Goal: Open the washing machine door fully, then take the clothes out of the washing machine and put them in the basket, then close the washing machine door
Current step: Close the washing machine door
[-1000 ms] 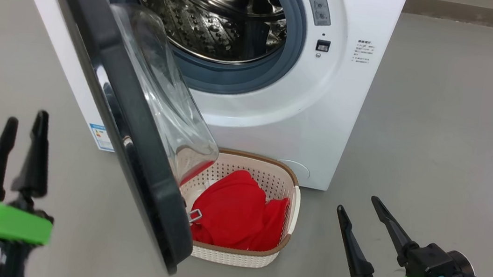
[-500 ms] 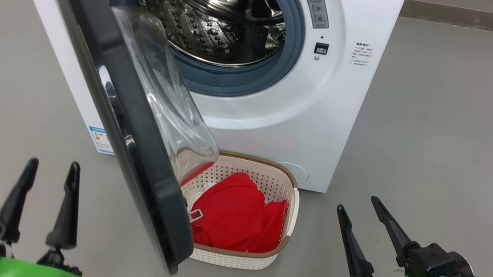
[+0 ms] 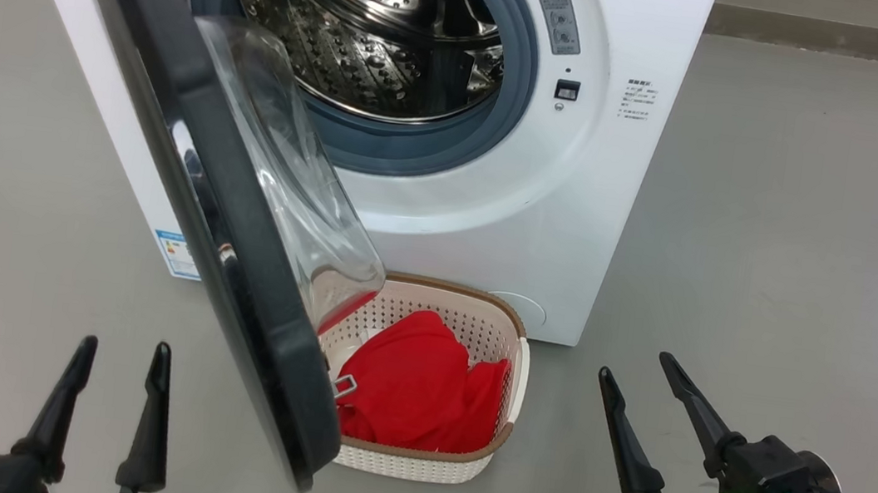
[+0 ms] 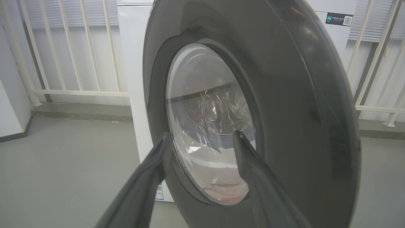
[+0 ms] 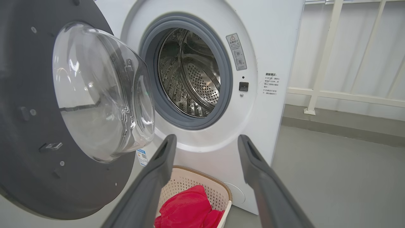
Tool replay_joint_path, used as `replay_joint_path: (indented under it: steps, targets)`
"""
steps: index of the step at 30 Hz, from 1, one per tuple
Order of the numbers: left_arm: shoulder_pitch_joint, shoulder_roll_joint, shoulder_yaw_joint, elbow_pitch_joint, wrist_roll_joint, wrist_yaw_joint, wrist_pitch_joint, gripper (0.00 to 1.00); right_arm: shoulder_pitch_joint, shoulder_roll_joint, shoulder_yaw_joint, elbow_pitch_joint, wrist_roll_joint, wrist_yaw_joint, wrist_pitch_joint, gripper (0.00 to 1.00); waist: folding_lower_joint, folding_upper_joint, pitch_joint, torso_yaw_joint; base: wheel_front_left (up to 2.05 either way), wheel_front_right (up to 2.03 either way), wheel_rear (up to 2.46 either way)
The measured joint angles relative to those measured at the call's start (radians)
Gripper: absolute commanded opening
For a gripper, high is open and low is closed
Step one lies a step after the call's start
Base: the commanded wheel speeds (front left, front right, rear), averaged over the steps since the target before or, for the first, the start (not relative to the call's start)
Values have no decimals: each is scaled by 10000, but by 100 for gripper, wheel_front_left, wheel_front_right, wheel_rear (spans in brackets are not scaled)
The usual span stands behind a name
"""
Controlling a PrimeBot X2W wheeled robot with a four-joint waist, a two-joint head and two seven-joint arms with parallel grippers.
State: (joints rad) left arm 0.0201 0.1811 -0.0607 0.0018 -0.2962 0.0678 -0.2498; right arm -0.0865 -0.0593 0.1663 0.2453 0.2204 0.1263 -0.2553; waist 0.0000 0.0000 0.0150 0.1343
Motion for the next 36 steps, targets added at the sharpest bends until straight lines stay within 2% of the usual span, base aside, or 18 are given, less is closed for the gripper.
replay_joint_path:
  steps: [11, 28, 29, 30, 31, 36]
  targets:
    - [231, -673, 424, 196, 426, -253, 0, 100, 33, 23, 19, -2, -2, 0, 0, 100, 0, 0, -76, -9, 0, 0, 0]
    - [230, -1047, 759, 596, 803, -777, 0, 100, 50, 21, 42, -27, -2, 0, 0, 100, 0, 0, -70, 104, 0, 0, 0]
    - [229, -1058, 761, 635, 767, -786, 0, 73, 58, 23, 50, -27, -2, 0, 0, 100, -1, 0, -84, 105, 0, 0, 0]
    - [227, -1087, 780, 652, 669, -882, 0, 23, 60, 23, 54, -27, -2, 0, 0, 100, 0, 0, -84, 106, 0, 0, 0]
    - [221, -1116, 802, 662, 443, -997, 0, 0, 60, 23, 54, -29, -2, 0, 0, 100, 0, 0, -74, 108, 0, 0, 0]
    - [-67, -1216, 1035, 715, -775, -1317, 23, 0, 60, 25, 56, -31, -2, 0, 0, 100, 0, 0, -11, 115, 0, 0, 0]
